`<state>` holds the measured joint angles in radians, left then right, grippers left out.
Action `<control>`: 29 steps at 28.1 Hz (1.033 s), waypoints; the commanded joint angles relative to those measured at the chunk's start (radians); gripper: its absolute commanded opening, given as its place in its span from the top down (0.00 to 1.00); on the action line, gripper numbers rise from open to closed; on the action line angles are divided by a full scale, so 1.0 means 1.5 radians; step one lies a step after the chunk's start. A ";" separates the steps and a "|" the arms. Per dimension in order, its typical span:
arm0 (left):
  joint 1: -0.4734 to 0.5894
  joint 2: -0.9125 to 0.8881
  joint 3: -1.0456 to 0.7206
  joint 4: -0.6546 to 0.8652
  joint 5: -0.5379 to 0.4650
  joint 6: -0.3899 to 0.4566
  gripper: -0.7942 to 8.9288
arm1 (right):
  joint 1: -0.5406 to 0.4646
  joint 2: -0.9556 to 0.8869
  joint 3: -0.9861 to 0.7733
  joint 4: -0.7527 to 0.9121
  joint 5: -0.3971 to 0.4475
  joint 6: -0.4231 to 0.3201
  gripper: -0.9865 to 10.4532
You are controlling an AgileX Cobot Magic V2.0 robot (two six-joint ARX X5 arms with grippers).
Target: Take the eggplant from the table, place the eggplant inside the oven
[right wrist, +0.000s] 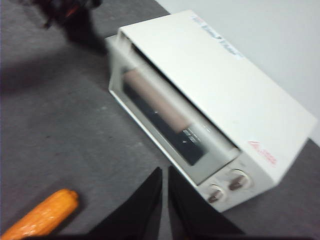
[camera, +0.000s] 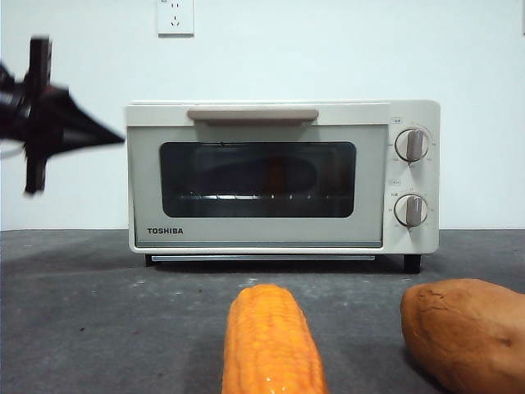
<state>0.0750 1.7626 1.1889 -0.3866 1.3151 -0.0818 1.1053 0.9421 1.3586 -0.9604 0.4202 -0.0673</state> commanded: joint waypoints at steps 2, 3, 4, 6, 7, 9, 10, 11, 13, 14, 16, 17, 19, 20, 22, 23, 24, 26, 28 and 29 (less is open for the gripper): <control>0.000 -0.013 0.098 -0.093 0.006 -0.001 0.91 | 0.008 0.029 0.003 -0.005 -0.026 0.009 0.91; -0.001 -0.026 0.104 -0.114 0.000 0.017 0.91 | 0.008 0.034 0.000 -0.005 -0.026 0.001 0.91; -0.003 -0.046 0.105 -0.139 -0.013 0.040 0.91 | 0.007 0.040 -0.004 -0.007 -0.026 -0.012 0.91; -0.009 -0.088 0.105 -0.192 -0.062 0.089 0.91 | 0.003 0.052 -0.012 -0.010 -0.026 -0.040 0.91; -0.013 -0.113 0.105 -0.223 -0.097 0.116 0.91 | -0.002 0.062 -0.017 -0.011 -0.026 -0.057 0.91; -0.022 -0.161 0.104 -0.270 -0.165 0.155 0.91 | -0.016 0.077 -0.029 -0.014 -0.026 -0.083 0.91; -0.028 -0.187 0.101 -0.279 -0.195 0.163 0.91 | -0.028 0.085 -0.037 -0.014 -0.026 -0.092 0.91; -0.033 -0.213 0.096 -0.281 -0.219 0.164 0.91 | -0.042 0.091 -0.046 -0.014 -0.026 -0.098 0.91; -0.042 -0.268 0.082 -0.269 -0.279 0.160 0.91 | -0.085 0.100 -0.067 -0.016 -0.029 -0.100 0.91; -0.047 -0.292 0.072 -0.258 -0.311 0.151 0.91 | -0.108 0.100 -0.078 -0.014 -0.039 -0.099 0.91; -0.058 -0.352 0.036 -0.218 -0.393 0.122 0.91 | -0.165 0.099 -0.111 0.004 -0.077 -0.085 0.91; -0.062 -0.377 0.016 -0.196 -0.428 0.108 0.91 | -0.192 0.097 -0.126 0.015 -0.097 -0.073 0.91; -0.072 -0.437 -0.043 -0.143 -0.491 0.072 0.91 | -0.255 0.082 -0.166 0.052 -0.140 -0.043 0.91; -0.076 -0.463 -0.072 -0.122 -0.513 0.059 0.91 | -0.285 0.073 -0.186 0.074 -0.156 -0.027 0.91; -0.085 -0.518 -0.138 -0.081 -0.552 0.033 0.91 | -0.350 0.045 -0.234 0.128 -0.185 0.008 0.91; -0.090 -0.541 -0.169 -0.067 -0.571 0.024 0.91 | -0.377 0.029 -0.259 0.156 -0.197 0.026 0.91; -0.095 -0.565 -0.202 -0.052 -0.593 0.018 0.91 | -0.402 0.012 -0.286 0.189 -0.209 0.038 0.91; -0.108 -0.609 -0.265 -0.025 -0.640 0.006 0.91 | -0.439 -0.025 -0.341 0.252 -0.217 0.056 0.91; -0.123 -0.652 -0.326 0.003 -0.684 -0.010 0.91 | -0.460 -0.063 -0.399 0.318 -0.217 0.063 0.91; -0.131 -0.673 -0.356 0.019 -0.702 -0.019 0.91 | -0.466 -0.083 -0.428 0.352 -0.217 0.063 0.91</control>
<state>-0.1158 0.7666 0.6781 -0.3893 0.2852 -0.0734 0.4034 0.8291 0.7483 -0.4889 0.1036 -0.0074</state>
